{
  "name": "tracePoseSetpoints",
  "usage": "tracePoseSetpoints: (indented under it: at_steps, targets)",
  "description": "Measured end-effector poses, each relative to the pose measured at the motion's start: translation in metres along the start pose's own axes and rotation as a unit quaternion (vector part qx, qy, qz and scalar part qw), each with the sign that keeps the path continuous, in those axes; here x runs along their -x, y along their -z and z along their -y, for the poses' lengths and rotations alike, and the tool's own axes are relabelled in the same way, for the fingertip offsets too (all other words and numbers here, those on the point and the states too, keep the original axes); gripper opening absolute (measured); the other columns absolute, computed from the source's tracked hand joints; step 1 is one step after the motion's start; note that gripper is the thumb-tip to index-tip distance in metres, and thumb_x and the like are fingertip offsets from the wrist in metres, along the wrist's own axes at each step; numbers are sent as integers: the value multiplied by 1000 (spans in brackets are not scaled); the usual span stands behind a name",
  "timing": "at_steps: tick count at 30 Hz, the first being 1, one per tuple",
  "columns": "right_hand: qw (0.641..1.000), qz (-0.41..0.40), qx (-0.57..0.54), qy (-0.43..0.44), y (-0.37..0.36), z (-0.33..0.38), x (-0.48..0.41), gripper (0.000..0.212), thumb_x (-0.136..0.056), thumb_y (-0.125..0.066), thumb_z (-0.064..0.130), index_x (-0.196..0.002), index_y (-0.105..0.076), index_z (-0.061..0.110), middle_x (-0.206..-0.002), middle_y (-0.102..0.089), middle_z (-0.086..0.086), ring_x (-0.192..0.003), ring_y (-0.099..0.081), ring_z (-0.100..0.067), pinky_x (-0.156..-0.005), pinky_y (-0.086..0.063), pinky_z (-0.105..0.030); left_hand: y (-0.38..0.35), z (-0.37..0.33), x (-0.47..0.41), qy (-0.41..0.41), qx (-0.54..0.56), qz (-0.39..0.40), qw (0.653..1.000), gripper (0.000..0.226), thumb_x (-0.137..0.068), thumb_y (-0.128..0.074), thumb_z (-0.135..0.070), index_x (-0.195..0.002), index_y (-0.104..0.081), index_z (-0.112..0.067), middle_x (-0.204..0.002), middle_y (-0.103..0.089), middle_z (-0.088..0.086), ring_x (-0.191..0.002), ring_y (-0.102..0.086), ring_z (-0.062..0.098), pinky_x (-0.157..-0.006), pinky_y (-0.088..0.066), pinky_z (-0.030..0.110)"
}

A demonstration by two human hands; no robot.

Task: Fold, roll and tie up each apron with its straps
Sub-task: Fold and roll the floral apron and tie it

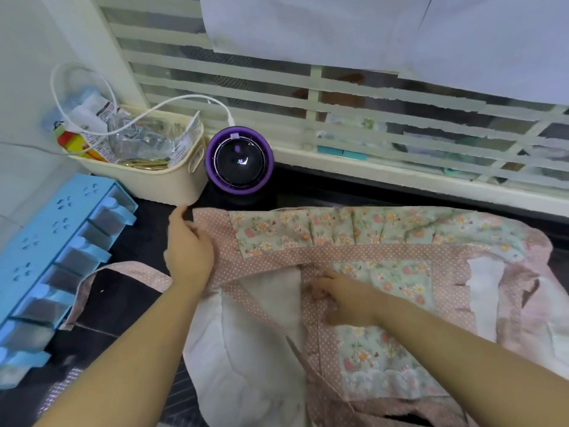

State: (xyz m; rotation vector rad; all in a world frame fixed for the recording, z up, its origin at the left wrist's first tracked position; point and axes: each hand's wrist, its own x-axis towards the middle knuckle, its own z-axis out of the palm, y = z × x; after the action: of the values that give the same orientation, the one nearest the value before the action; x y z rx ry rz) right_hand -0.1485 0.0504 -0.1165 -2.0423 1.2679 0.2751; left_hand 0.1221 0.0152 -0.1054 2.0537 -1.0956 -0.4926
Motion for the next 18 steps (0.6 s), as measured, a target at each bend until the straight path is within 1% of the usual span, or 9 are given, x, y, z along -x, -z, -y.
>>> tracePoseSetpoints:
  at_steps: [2, 4, 6, 7, 9, 12, 15, 17, 18]
  targets:
    - [996, -76, -54, 5, 3, 2, 9, 38, -86, -66, 19, -122, -59, 20, -109, -51, 4, -86, -52, -9, -74, -42, -19, 5, -2, 8, -3, -61, -22, 998, 56, -90, -51, -6, -142, -35, -16, -128, -48, 13, -115, -48, 32, -99, -38, 49]
    - [976, -202, -85, -8, 11, 4, 18, 22, -90, -63, 20, -112, -65, 19, -100, -55, 8, -77, -50, -1, -68, -37, -12, 4, -9, 25, -137, -109, -1, 985, 54, -87, -54, -3, -138, -42, -12, -131, -46, 16, -118, -45, 33, -100, -35, 46]
    - [937, -334, -94, -41, 22, 0, 28, 18, -91, -61, 18, -108, -66, 15, -98, -57, 5, -87, -52, -7, -74, -37, -12, -9, -19, 51, -293, -121, 97, 943, 49, -87, -56, -6, -134, -48, -14, -133, -46, 12, -117, -49, 31, -99, -38, 45]
    - [918, -385, -73, -67, 26, -9, 32, 21, -90, -62, 16, -110, -66, 14, -103, -58, 0, -96, -52, -14, -82, -38, -18, -19, -25, 65, -338, -131, 163, 918, 47, -90, -55, -11, -136, -47, -18, -139, -42, 9, -119, -49, 29, -100, -41, 45]
    - [891, -432, -32, -136, 32, -34, 35, 29, -88, -63, 16, -116, -65, 12, -116, -58, -9, -111, -50, -27, -95, -38, -34, -41, -36, 89, -358, -187, 275, 872, 53, -97, -48, -28, -147, -30, -27, -155, -22, 4, -135, -36, 27, -110, -33, 45]
    - [909, -348, -39, -225, 30, -70, 48, 42, -89, -61, 22, -130, -57, 10, -132, -52, -14, -122, -46, -34, -104, -35, -41, -70, -45, 105, -287, -296, 378, 829, 65, -100, -35, -45, -152, 4, -35, -160, 13, 1, -148, 3, 28, -117, -10, 55]
    - [946, -219, -43, -233, 16, -98, 68, 59, -94, -57, 30, -146, -36, 13, -154, -30, -9, -142, -25, -29, -115, -22, -39, -91, -45, 103, -250, -358, 419, 796, 70, -97, -27, -58, -149, 15, -39, -159, 21, 3, -147, 6, 35, -115, -6, 61]
    - [959, -169, -57, -221, 10, -106, 77, 71, -93, -58, 35, -151, -23, 15, -160, -15, -3, -147, -10, -23, -117, -14, -35, -97, -45, 95, -255, -390, 419, 779, 73, -93, -25, -66, -150, 12, -39, -160, 17, 2, -147, 6, 36, -114, -3, 62]
    - [961, -160, -57, -220, 9, -109, 80, 74, -92, -59, 37, -152, -21, 16, -160, -14, -1, -148, -9, -21, -117, -14, -33, -101, -48, 90, -258, -391, 413, 781, 72, -93, -26, -66, -151, 7, -40, -161, 12, 1, -147, 3, 36, -114, -3, 63]
